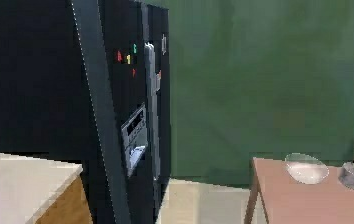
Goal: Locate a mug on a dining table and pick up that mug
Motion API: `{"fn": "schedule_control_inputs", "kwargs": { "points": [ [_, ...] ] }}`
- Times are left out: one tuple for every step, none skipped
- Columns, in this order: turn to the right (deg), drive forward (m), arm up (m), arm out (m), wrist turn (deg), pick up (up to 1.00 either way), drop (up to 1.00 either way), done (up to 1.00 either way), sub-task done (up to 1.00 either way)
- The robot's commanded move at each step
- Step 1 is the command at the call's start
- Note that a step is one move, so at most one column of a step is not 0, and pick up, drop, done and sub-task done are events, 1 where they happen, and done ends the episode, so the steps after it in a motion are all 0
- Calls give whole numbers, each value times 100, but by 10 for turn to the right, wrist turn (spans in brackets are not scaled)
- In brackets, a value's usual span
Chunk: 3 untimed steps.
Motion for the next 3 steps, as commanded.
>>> {"fn": "schedule_control_inputs", "kwargs": {
  "points": [
    [0, 60, 0, 0, 0, 0, 0, 0, 0],
    [-90, 0, 0, 0, 0, 0, 0, 0, 0],
    [0, 0, 50, 0, 0, 0, 0, 0, 0]
  ]
}}
